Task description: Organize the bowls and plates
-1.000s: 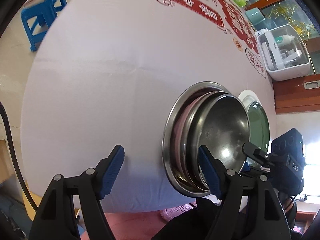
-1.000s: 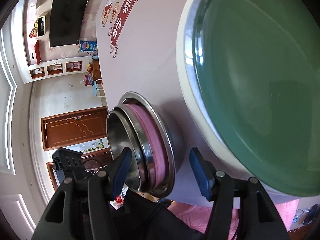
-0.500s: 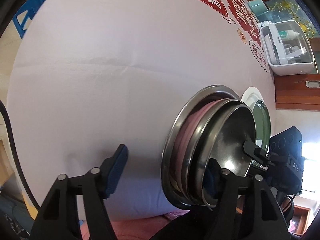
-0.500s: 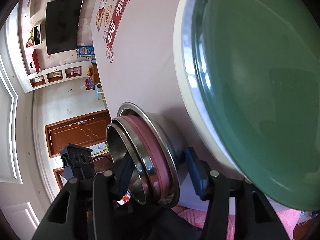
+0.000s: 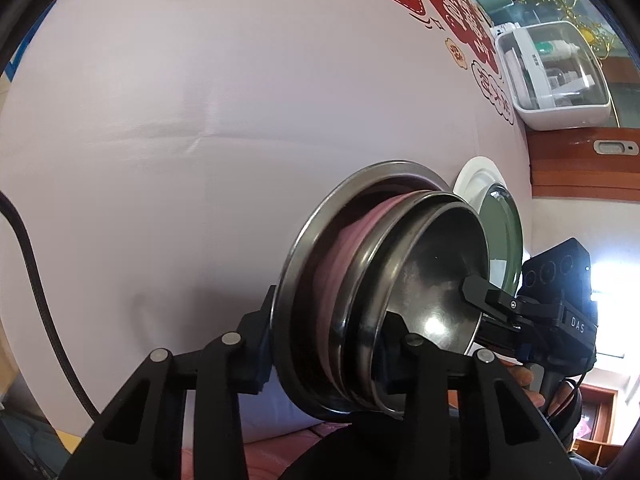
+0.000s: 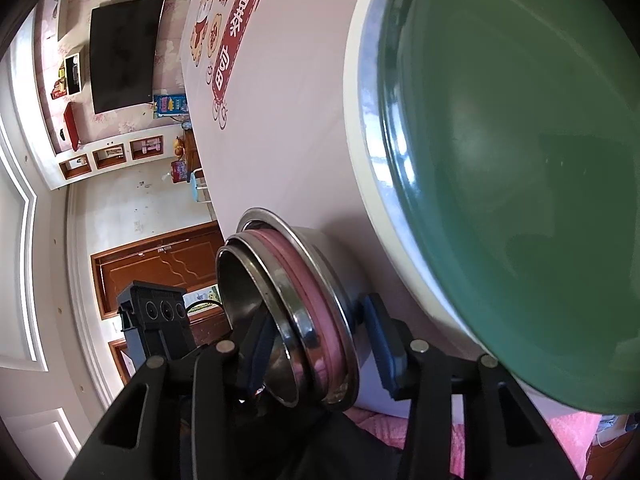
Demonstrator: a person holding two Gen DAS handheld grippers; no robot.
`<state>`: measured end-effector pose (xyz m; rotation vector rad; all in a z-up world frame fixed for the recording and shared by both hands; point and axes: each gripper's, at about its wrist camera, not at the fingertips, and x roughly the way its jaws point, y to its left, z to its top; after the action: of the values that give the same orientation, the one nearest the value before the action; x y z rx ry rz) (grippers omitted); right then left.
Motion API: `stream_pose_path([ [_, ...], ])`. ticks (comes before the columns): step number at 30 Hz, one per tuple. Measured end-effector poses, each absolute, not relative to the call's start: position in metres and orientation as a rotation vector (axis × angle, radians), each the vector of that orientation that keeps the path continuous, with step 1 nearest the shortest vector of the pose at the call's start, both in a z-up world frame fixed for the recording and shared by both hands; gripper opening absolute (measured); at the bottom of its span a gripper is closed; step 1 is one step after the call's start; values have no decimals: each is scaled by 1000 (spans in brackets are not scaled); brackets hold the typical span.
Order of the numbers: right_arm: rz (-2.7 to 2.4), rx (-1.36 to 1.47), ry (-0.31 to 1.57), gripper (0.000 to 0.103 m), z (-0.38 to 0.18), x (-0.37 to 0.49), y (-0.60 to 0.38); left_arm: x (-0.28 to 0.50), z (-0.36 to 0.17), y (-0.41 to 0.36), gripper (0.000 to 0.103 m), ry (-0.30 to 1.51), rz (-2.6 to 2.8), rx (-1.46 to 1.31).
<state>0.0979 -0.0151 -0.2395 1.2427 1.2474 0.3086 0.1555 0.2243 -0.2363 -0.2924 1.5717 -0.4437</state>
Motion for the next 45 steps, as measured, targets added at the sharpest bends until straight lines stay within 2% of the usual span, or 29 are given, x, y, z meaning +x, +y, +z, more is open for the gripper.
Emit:
stream_pose_path([
  [5,317,1226,1243,38,-234,98,-16,154,-236,226,38,1569,-433,-290],
  [17,399,1152,1261,36,-224,105,-8,142,-225,243,38,1519,-405,-323],
  [33,500,974,1059,35,-165,96,-26,118,-179,236,41,1319,-462,-398],
  [45,437,820,940,33,-128,67,-73,109,-169,176,41,1285,-576,-429],
])
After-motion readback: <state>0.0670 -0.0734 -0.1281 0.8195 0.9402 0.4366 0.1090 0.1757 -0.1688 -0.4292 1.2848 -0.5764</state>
